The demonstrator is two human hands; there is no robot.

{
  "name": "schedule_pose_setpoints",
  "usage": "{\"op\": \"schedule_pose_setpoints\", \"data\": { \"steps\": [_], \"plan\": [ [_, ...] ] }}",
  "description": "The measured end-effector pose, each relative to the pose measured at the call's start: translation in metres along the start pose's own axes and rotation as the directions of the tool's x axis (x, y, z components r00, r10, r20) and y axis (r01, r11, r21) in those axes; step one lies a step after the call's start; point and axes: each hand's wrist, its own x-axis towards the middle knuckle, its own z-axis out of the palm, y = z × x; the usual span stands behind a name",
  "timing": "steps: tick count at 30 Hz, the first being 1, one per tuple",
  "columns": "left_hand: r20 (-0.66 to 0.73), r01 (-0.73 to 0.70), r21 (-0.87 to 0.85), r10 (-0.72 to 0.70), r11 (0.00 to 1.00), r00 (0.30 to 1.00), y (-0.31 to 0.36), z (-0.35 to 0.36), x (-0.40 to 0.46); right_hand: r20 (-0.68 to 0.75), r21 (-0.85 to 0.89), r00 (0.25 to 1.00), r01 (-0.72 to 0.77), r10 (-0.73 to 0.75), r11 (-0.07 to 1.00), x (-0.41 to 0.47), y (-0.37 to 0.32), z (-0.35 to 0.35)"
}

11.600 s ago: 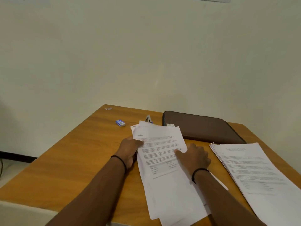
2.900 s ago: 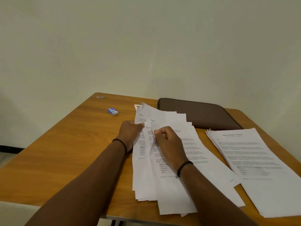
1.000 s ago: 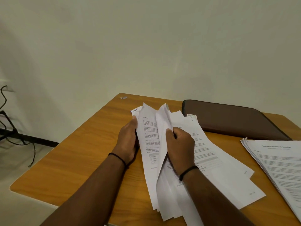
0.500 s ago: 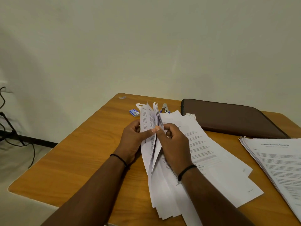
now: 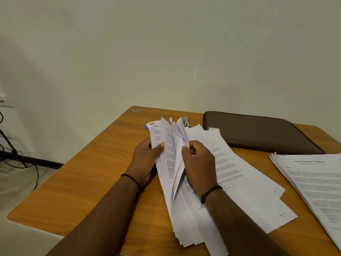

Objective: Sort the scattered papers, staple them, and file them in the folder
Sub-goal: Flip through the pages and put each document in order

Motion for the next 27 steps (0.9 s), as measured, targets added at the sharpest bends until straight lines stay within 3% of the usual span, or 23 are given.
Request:
{"op": "schedule_pose_setpoints", "data": {
  "steps": [8, 14, 16, 19, 22, 27],
  "plan": [
    [-0.026, 0.031, -0.028, -0.032, 0.999, 0.999, 0.0028, -0.0002, -0.0012, -0.001, 0.022, 1.000, -0.016, 0.017, 1.000, 0.0006, 0.0008, 0.0006],
    [-0.063, -0.070, 0.005, 0.071, 0.998, 0.995, -0.0007, 0.0018, 0.0008, -0.006, 0.022, 1.000, -0.014, 0.014, 1.000, 0.0000, 0.0016, -0.0001],
    [-0.096, -0.135, 0.110, 0.146, 0.985, 0.985, -0.0023, 0.0024, -0.0001, -0.006, 0.020, 1.000, -0.011, 0.011, 1.000, 0.0001, 0.0021, 0.0000],
    [-0.124, -0.280, 0.369, 0.345, 0.886, 0.930, -0.0024, 0.0034, -0.0036, -0.007, 0.018, 1.000, -0.007, 0.007, 1.000, -0.0002, 0.0015, 0.0005],
    [-0.148, -0.322, 0.465, 0.431, 0.825, 0.890, -0.0028, 0.0043, -0.0037, -0.011, 0.024, 1.000, -0.004, 0.005, 1.000, -0.0003, -0.0010, 0.0007],
    [-0.119, -0.247, 0.379, 0.312, 0.892, 0.943, -0.0042, 0.0055, -0.0047, 0.000, 0.030, 1.000, -0.014, 0.014, 0.999, -0.0008, -0.0019, 0.0000]
  ]
}}
